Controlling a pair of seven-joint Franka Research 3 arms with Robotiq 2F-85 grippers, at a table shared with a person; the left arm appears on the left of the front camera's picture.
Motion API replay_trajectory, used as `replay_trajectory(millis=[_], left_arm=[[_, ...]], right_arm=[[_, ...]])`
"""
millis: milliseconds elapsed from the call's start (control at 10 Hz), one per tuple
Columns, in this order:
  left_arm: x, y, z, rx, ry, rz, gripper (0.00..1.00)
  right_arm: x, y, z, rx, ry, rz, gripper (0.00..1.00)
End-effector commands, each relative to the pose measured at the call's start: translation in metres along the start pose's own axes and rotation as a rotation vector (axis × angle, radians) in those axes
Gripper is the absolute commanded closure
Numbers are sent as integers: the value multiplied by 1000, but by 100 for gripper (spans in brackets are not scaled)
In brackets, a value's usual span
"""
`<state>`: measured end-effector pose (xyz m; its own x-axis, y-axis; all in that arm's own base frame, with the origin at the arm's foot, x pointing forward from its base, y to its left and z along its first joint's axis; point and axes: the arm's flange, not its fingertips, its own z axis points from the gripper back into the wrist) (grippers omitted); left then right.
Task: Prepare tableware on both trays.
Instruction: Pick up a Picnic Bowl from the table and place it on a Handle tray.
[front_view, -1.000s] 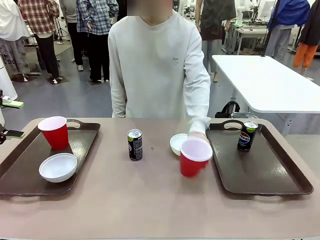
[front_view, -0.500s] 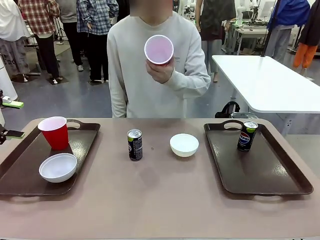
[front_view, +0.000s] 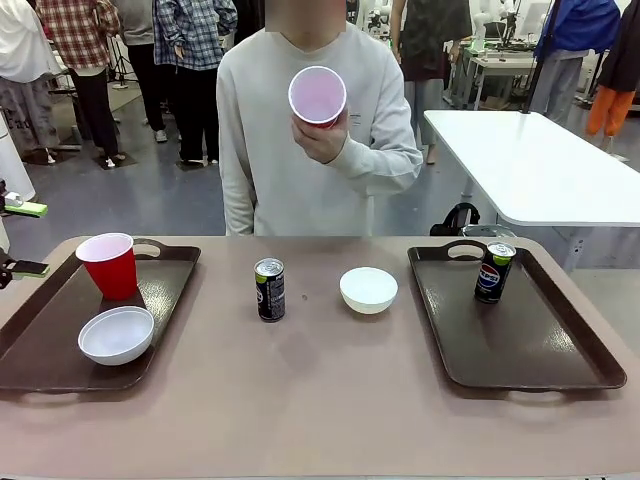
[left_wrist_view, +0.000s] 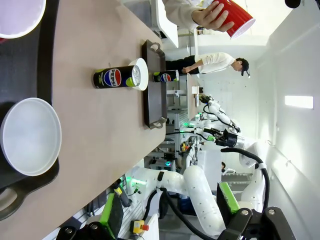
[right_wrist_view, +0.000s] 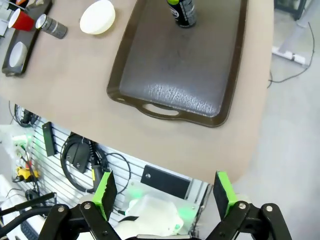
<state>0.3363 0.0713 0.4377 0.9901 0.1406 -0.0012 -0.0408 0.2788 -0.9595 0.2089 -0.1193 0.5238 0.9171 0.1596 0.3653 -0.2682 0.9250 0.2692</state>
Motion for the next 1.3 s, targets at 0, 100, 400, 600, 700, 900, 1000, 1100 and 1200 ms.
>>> replay_trajectory(millis=[0, 100, 400, 600, 700, 900, 1000, 1100, 1200], left_arm=[[-2, 1, 2, -5, 6, -17, 0], [-2, 1, 2, -5, 6, -17, 0], [-2, 1, 2, -5, 6, -17, 0], [-2, 1, 2, -5, 6, -17, 0], [-2, 1, 2, -5, 6, -17, 0], [-2, 1, 2, -5, 6, -17, 0], [-2, 1, 2, -5, 6, -17, 0], [-2, 1, 2, -5, 6, -17, 0], [-2, 1, 2, -5, 6, -17, 0]], right_arm=[[1, -2, -1, -13, 6, -16, 0], [0, 0, 0, 0, 0, 0, 0], [31, 84, -46, -127, 185, 257, 0], [39, 118, -87, -175, 310, 329, 0], [28, 118, -83, -222, 341, 368, 0], [-8, 93, -39, -262, 332, 414, 0], [-17, 80, -30, -258, 310, 384, 0], [-18, 71, -32, -241, 318, 356, 0], [-14, 70, -37, -216, 329, 361, 0]])
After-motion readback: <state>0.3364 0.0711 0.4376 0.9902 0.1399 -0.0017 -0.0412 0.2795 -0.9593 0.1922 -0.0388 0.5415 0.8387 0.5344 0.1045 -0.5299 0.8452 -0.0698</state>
